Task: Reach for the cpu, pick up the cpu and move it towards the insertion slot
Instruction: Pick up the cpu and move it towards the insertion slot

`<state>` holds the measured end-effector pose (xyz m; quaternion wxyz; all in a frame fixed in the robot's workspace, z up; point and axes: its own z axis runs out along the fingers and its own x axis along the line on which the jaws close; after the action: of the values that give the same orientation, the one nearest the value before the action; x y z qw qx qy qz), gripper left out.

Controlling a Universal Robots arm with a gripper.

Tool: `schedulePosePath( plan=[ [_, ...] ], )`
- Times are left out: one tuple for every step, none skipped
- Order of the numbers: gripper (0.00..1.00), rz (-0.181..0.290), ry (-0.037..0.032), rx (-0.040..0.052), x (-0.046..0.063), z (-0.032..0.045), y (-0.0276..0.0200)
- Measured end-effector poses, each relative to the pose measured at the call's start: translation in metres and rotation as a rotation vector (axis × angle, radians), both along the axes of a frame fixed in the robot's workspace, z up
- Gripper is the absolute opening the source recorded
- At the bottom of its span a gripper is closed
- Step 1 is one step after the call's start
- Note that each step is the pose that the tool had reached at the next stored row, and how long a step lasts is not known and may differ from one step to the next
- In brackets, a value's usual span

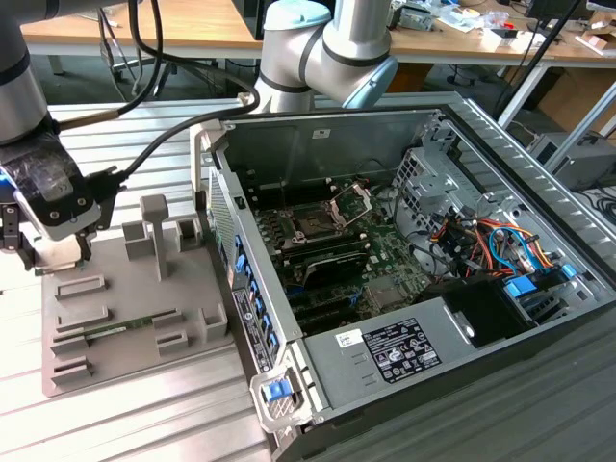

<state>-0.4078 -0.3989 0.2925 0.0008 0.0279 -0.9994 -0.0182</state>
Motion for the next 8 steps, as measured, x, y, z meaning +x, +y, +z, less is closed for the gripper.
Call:
schedulePosePath(
  plan=[
    [0.55, 0.000, 0.0000, 0.0000, 0.0000, 0.0003, 0.0000],
    [0.55, 0.000, 0.0001, 0.0000, 0.0000, 0.0006, 0.0000],
    [0.55, 0.000, 0.0000, 0.0000, 0.0000, 0.0008, 0.0000],
    [0.55, 0.000, 0.0000, 0.0000, 0.0000, 0.0011, 0.0000],
    [0.55, 0.000, 0.0000, 0.0000, 0.0000, 0.0014, 0.0000],
    [0.55, 0.000, 0.0000, 0.0000, 0.0000, 0.0018, 0.0000],
    [0.55, 0.000, 0.0001, 0.0000, 0.0000, 0.0021, 0.0000],
    [0.55, 0.000, 0.0000, 0.0000, 0.0000, 0.0024, 0.0000]
  ],
)
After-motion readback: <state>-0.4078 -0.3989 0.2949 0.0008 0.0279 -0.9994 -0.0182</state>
